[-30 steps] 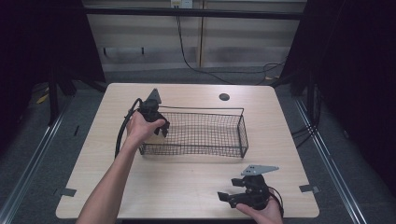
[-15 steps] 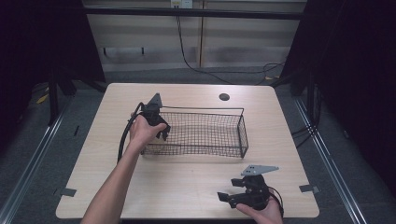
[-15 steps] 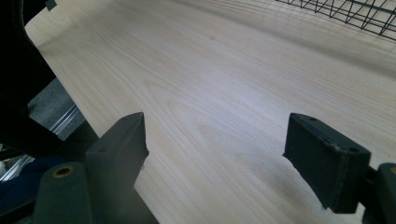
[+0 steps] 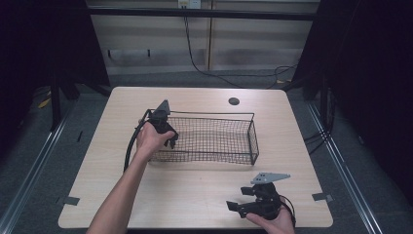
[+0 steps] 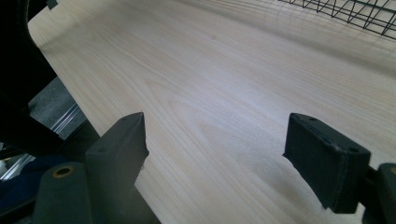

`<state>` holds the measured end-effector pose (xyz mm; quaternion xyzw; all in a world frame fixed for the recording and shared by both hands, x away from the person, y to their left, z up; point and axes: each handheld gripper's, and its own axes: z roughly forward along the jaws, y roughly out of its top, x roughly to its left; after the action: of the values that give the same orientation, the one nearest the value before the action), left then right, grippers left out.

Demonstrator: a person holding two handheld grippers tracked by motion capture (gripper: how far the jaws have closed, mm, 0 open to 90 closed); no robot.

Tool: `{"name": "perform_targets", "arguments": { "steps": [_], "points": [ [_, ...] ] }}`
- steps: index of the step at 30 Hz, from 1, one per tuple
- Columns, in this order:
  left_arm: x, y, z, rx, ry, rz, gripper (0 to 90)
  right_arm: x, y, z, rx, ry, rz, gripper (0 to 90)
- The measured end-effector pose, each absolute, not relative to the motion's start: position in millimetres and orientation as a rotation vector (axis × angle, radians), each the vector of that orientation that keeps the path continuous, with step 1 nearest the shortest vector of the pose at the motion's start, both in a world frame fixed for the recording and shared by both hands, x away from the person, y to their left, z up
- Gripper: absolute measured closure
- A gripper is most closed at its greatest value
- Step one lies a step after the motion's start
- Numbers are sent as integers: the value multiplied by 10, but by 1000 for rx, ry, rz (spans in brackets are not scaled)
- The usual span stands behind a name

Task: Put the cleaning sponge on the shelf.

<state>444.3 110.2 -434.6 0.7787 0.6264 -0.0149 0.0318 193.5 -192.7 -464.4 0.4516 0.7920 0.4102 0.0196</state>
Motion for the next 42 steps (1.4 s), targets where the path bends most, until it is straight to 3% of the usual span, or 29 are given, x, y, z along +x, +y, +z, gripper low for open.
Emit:
{"name": "perform_targets", "arguments": {
  "steps": [9, 22, 42],
  "points": [
    [4443, 1083, -4368, 2419, 1948, -108, 252, 1936, -1929, -4644, 1402, 2458, 1275, 207],
    [4430, 1095, -4347, 2381, 1955, -102, 217, 1933, -1925, -4641, 1401, 2458, 1276, 208],
    [4372, 1198, -4178, 2318, 1846, -163, 177, 1935, -1932, -4638, 1403, 2453, 1275, 208]
  ]
}}
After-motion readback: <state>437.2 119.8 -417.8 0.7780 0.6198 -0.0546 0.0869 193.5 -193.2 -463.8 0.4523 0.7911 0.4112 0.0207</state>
